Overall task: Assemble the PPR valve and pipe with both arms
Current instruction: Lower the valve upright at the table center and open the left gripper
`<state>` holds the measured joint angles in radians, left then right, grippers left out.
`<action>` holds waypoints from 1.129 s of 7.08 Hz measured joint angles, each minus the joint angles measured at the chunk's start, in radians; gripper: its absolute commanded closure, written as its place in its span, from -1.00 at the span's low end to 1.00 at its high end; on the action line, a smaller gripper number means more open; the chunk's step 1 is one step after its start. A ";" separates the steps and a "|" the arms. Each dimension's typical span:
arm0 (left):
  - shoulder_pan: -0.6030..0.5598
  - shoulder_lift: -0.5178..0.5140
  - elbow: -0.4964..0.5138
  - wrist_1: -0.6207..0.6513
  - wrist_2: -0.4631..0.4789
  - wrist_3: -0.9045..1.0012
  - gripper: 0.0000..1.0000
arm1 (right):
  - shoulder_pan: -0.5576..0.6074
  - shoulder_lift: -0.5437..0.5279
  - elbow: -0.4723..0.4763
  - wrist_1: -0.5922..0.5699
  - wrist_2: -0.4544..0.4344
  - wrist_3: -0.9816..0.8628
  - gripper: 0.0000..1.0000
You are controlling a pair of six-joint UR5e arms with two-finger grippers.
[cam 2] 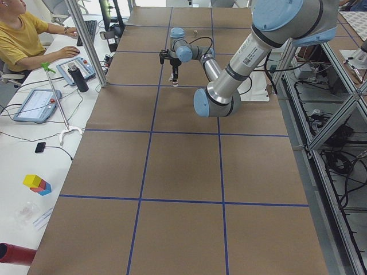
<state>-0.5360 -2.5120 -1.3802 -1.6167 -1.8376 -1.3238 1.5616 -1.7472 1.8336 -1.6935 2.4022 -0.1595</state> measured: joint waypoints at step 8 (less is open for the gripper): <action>0.003 -0.025 0.064 -0.056 0.033 0.062 -1.00 | 0.000 0.006 0.000 0.000 0.000 0.000 -1.00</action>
<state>-0.5326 -2.5373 -1.3161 -1.6727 -1.8042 -1.2620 1.5616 -1.7412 1.8334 -1.6935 2.4022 -0.1595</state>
